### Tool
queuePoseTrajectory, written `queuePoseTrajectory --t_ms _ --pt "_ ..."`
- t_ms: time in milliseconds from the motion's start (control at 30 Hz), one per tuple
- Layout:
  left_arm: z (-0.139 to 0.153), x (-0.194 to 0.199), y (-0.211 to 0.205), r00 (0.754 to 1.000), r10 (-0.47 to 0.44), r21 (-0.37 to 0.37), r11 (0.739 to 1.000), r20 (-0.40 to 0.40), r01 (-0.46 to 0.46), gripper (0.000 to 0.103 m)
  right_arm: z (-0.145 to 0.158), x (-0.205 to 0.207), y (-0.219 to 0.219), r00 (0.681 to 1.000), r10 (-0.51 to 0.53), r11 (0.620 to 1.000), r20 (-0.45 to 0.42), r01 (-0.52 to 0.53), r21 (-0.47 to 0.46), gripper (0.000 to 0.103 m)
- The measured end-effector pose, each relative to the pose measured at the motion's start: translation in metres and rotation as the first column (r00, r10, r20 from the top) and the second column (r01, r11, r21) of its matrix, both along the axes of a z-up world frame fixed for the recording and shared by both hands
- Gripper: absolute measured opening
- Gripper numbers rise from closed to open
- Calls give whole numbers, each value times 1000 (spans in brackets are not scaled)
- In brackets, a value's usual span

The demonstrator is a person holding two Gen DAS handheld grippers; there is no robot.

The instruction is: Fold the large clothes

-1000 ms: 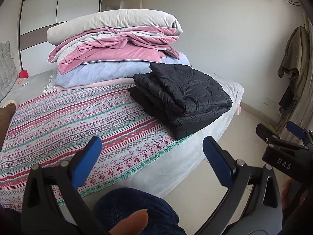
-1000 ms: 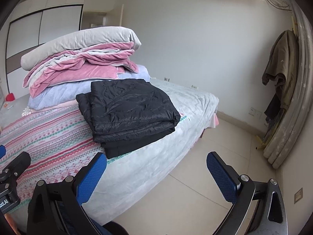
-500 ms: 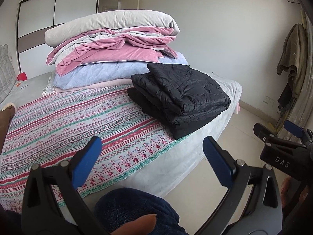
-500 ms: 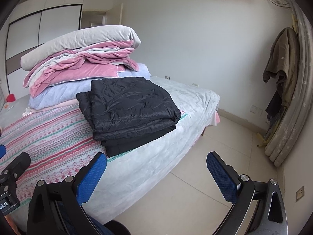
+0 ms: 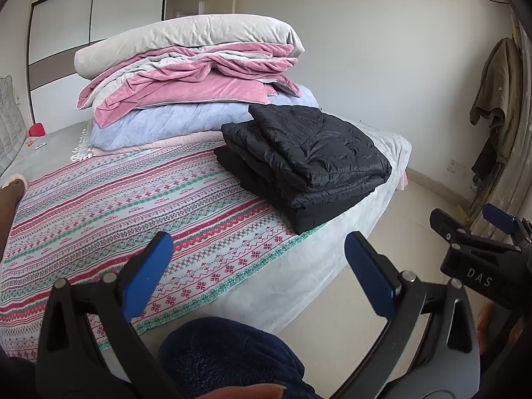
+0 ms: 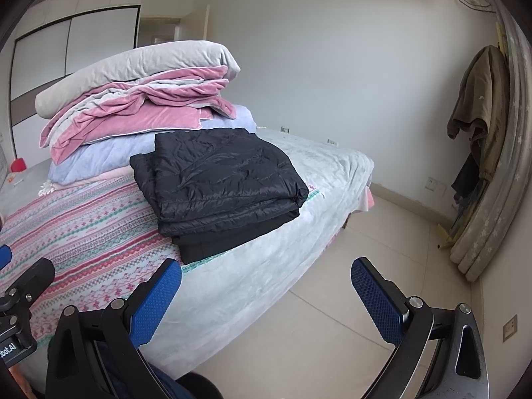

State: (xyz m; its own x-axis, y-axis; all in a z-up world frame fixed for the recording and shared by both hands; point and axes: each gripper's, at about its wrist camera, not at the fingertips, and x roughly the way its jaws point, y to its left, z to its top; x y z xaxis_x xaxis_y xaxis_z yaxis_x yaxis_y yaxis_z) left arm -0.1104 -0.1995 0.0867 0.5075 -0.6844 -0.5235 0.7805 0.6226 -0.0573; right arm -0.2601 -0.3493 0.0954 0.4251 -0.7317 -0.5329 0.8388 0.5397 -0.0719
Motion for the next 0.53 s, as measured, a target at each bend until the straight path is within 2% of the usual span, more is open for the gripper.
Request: queuePoseTrajectory --t_ms 533 --pt "-2 -3 -1 1000 -18 7 1000 1 18 102 -2 -2 2 1000 -5 1000 -1 5 5 103"
